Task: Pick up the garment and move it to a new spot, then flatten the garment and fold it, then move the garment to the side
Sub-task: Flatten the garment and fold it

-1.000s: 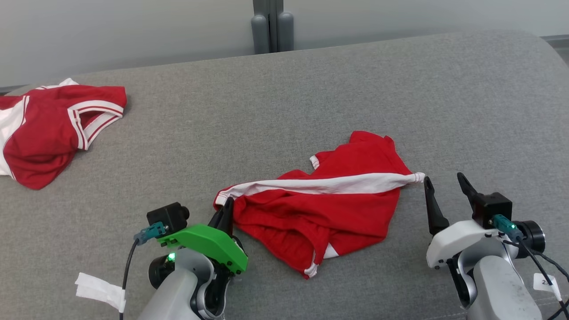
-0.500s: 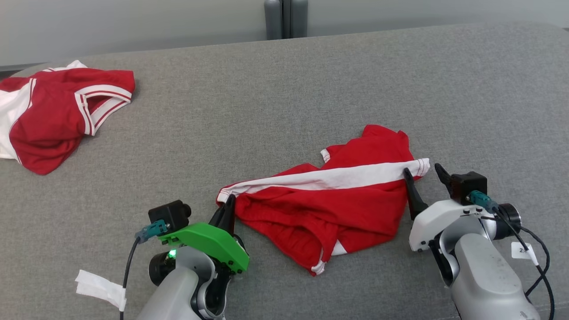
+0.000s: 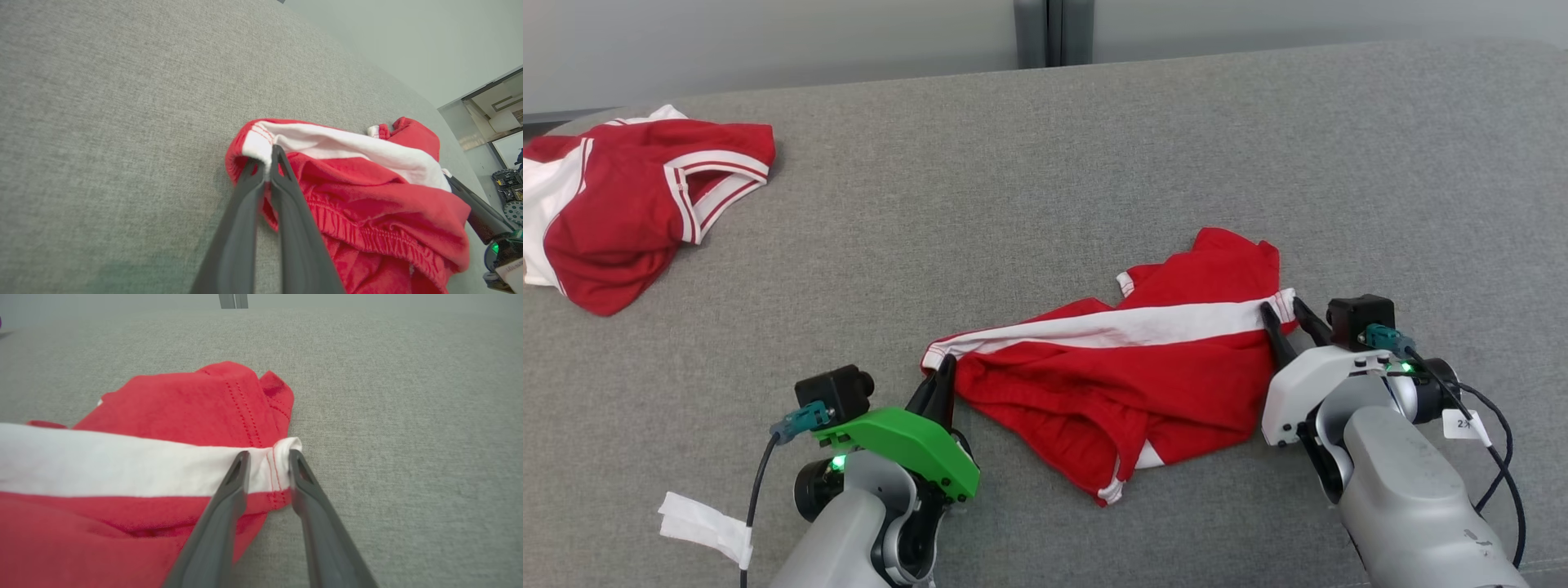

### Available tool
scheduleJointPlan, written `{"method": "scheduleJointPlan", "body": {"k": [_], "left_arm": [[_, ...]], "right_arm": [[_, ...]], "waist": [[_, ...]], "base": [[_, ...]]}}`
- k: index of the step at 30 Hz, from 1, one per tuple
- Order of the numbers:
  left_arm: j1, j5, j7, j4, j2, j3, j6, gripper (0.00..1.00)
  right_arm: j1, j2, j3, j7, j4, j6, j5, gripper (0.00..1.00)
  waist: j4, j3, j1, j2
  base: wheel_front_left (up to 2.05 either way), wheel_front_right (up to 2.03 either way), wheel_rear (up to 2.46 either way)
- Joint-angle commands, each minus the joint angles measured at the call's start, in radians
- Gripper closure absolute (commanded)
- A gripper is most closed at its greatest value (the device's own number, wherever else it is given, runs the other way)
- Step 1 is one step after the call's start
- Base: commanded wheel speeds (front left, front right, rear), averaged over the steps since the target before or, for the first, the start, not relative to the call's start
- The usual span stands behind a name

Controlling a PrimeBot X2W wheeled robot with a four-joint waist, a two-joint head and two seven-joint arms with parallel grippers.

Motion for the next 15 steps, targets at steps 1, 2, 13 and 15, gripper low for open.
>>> {"method": "scheduleJointPlan", "body": {"k": [1,2,13,15], "left_arm": [[-0.012,0.002,0.001,-0.004,0.008,-0.002,0.006,1.0],[-0.012,0.003,0.002,-0.005,0.008,-0.003,0.007,1.0],[-0.016,0.006,-0.01,-0.018,0.016,-0.007,0.004,1.0],[-0.022,0.01,-0.022,-0.027,0.021,-0.006,0.0,1.0]], "right_arm": [[-0.02,-0.009,-0.003,-0.003,0.016,-0.001,-0.002,0.49],[-0.028,-0.008,-0.003,-0.003,0.032,-0.001,-0.001,0.48],[-0.088,-0.026,0.005,-0.003,0.1,-0.001,0.025,1.0],[-0.071,-0.029,0.0,-0.003,0.053,-0.001,0.034,1.0]], "waist": [[0.001,0.002,0.0,0.0],[0.002,0.002,0.0,0.0],[0.008,-0.002,0.0,0.0],[0.004,-0.009,0.0,0.0]], "base": [[0.0,0.0,0.0],[0.0,0.0,0.0],[0.0,0.0,0.0],[0.0,0.0,0.0]]}}
